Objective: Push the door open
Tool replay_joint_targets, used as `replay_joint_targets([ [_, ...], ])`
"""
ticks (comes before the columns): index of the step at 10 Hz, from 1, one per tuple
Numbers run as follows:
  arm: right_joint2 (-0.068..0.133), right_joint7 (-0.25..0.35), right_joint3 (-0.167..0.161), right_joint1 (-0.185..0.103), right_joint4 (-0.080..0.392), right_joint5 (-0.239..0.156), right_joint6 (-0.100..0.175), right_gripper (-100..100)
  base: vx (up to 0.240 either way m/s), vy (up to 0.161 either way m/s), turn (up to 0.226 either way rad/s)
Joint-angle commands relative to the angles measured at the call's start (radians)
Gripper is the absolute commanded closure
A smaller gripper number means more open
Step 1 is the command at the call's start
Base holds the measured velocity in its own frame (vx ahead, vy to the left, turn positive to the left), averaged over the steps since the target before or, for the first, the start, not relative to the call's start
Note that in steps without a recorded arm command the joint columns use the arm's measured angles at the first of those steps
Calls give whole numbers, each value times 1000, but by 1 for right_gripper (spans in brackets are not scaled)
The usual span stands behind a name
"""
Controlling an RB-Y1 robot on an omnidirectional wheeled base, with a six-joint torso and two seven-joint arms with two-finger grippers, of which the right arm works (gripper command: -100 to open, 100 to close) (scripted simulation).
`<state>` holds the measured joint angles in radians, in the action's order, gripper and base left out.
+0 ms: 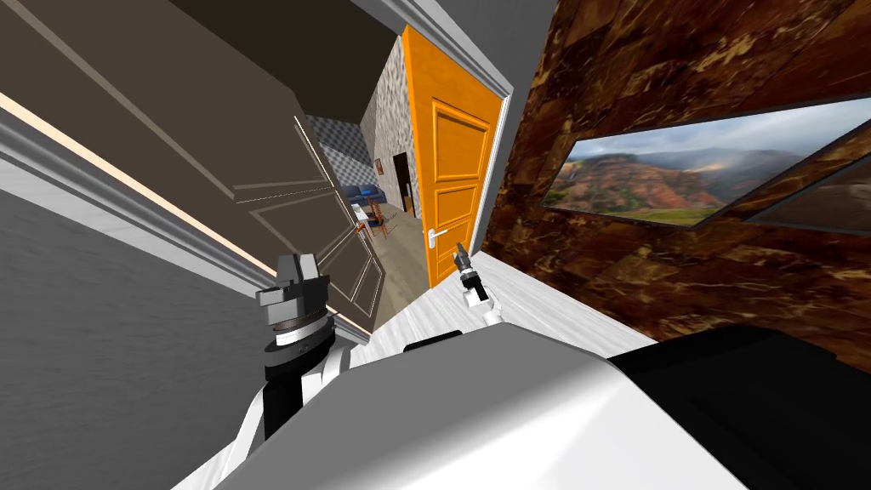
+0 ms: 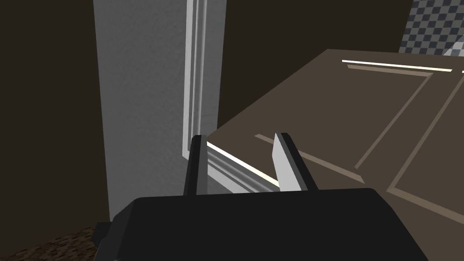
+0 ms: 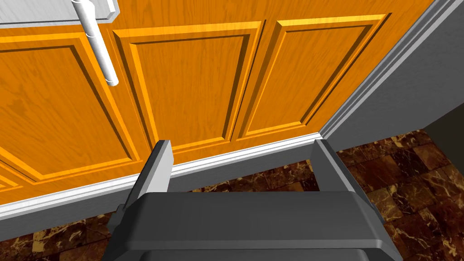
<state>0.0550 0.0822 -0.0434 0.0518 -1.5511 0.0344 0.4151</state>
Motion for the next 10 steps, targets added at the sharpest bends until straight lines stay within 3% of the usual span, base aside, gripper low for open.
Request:
replay_joint_targets([
  [1, 3, 3, -2, -14, 34, -1, 7, -100, 41, -47, 34],
  [2, 5, 7, -7, -39, 69, -2, 10, -100, 39, -70, 38],
  [3, 5, 7, -7, -39, 75, -2, 10, -100, 32, -54, 31],
  [5, 9, 15, -18, -90, 140, -3, 15, -100, 46, -66, 58],
  [6, 9, 15, -18, -90, 157, -3, 15, -100, 39, -77, 39],
  [8, 11, 23, -29, -141, 228, -5, 20, -100, 59, -76, 66],
  [9, 11, 23, -29, -141, 238, -5, 20, -100, 52, -83, 30],
  [10, 12, 27, -34, -166, 277, -5, 23, -100, 52, -78, 39],
])
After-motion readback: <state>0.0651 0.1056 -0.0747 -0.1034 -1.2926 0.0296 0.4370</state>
